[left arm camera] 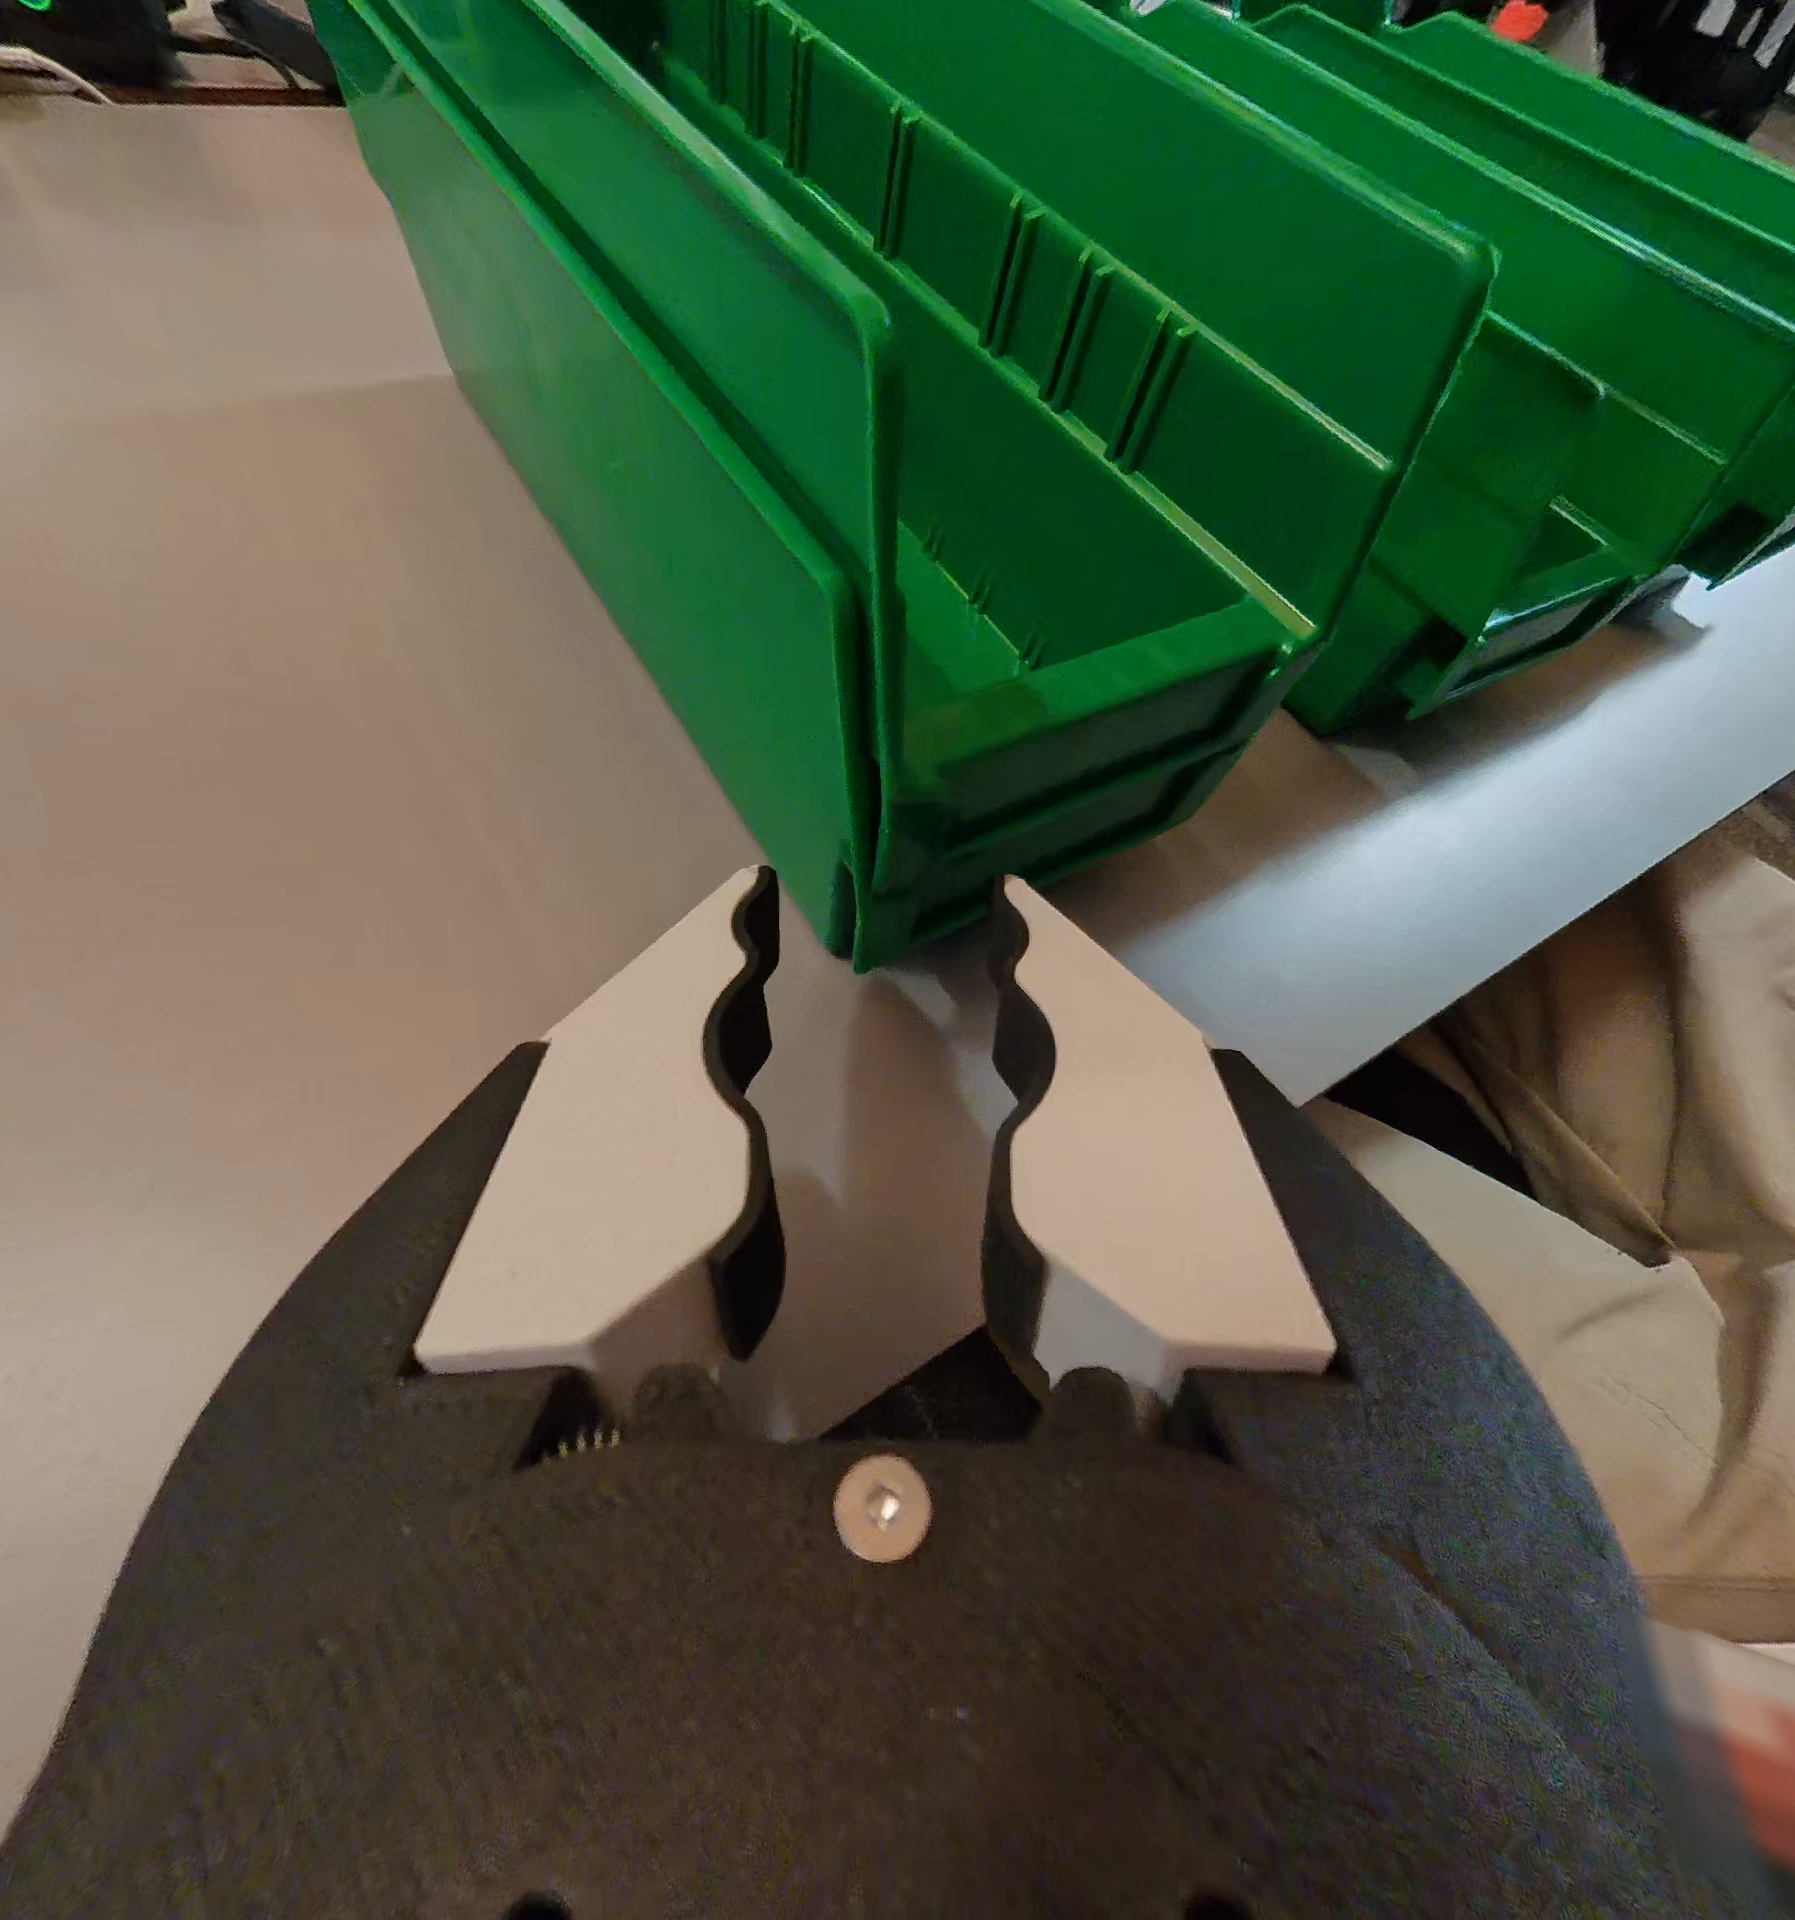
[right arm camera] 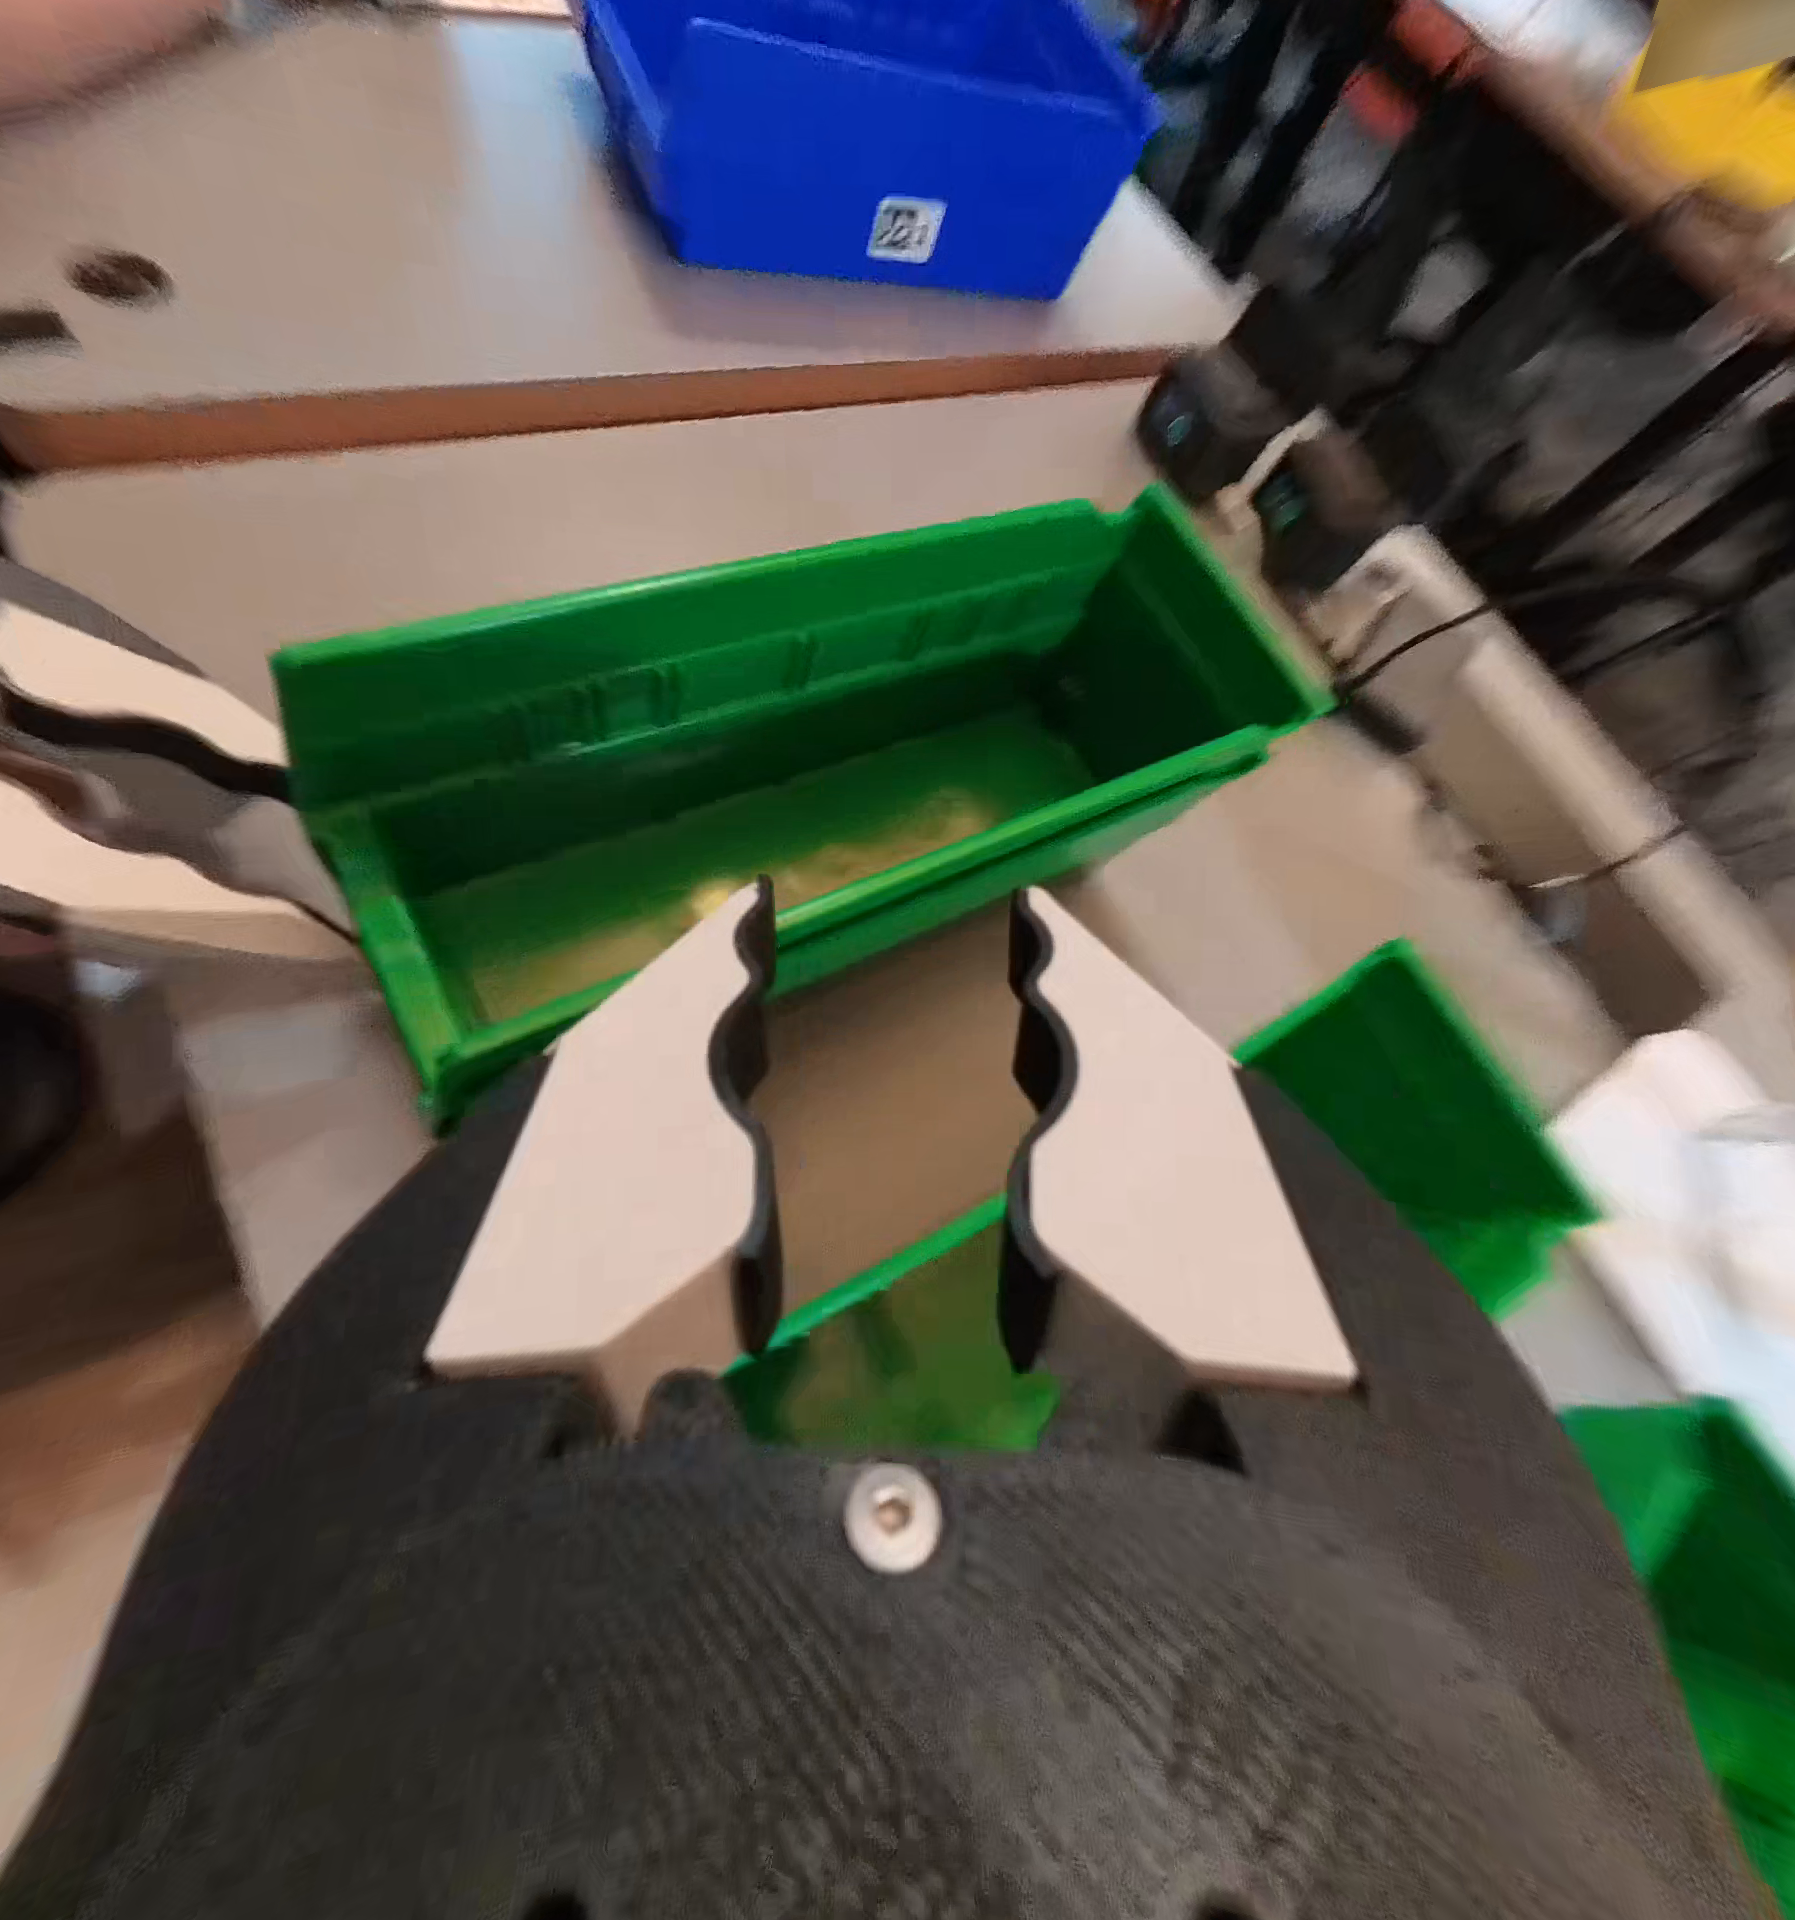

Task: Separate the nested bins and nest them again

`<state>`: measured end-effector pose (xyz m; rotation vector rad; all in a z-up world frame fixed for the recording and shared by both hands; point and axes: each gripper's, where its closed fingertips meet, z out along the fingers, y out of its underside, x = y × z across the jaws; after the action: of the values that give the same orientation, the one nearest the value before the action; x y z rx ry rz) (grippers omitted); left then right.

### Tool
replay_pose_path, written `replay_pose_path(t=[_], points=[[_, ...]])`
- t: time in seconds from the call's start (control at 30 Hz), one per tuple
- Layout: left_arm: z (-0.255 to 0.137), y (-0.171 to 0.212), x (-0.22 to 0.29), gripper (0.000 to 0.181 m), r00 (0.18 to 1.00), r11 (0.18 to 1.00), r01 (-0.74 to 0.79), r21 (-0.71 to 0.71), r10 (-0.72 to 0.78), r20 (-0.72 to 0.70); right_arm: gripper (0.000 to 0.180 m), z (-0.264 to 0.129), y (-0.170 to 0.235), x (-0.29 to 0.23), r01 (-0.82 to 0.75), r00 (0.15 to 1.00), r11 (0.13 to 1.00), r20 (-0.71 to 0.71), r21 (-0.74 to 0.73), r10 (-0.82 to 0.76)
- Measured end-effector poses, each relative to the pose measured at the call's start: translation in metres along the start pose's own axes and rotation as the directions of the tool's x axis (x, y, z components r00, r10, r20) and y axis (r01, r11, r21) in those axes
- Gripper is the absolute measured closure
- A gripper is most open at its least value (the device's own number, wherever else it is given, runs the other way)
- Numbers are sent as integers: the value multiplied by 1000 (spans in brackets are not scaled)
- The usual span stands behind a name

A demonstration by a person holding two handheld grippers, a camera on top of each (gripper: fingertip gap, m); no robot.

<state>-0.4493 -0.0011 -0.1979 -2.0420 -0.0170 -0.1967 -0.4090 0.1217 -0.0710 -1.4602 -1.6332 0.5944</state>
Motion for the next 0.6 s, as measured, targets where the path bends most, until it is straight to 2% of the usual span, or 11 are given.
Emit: replay_pose_path(t=[0.13, 0.27, 0.3, 0.33, 0.43, 0.6], points=[[7, 4, 4, 147, 1000, 1000, -21, -23, 21, -6, 136, 25, 21, -14, -226, 963, 966, 122, -123, 241], [10, 4, 6, 147, 999, 998, -49, -27, 49, -3, 132, 35, 24, -43, -378, 872, 905, 255, -194, 418], [11, 4, 6, 147, 999, 998, -52, -26, 52, -1, 127, 38, 26, -46, -393, 861, 895, 259, -209, 438], [11, 3, 6, 147, 998, 998, -55, -25, 55, 1, 130, 40, 26, -46, -396, 864, 895, 247, -206, 439], [12, 2, 5, 147, 998, 997, -70, -24, 70, 9, 147, 42, 31, -40, -371, 893, 905, 190, -205, 409], [17, -2, 14, 147, 995, 995, -103, -17, 103, -6, 160, 40, 24, -28, -368, 918, 924, 117, -107, 379]])
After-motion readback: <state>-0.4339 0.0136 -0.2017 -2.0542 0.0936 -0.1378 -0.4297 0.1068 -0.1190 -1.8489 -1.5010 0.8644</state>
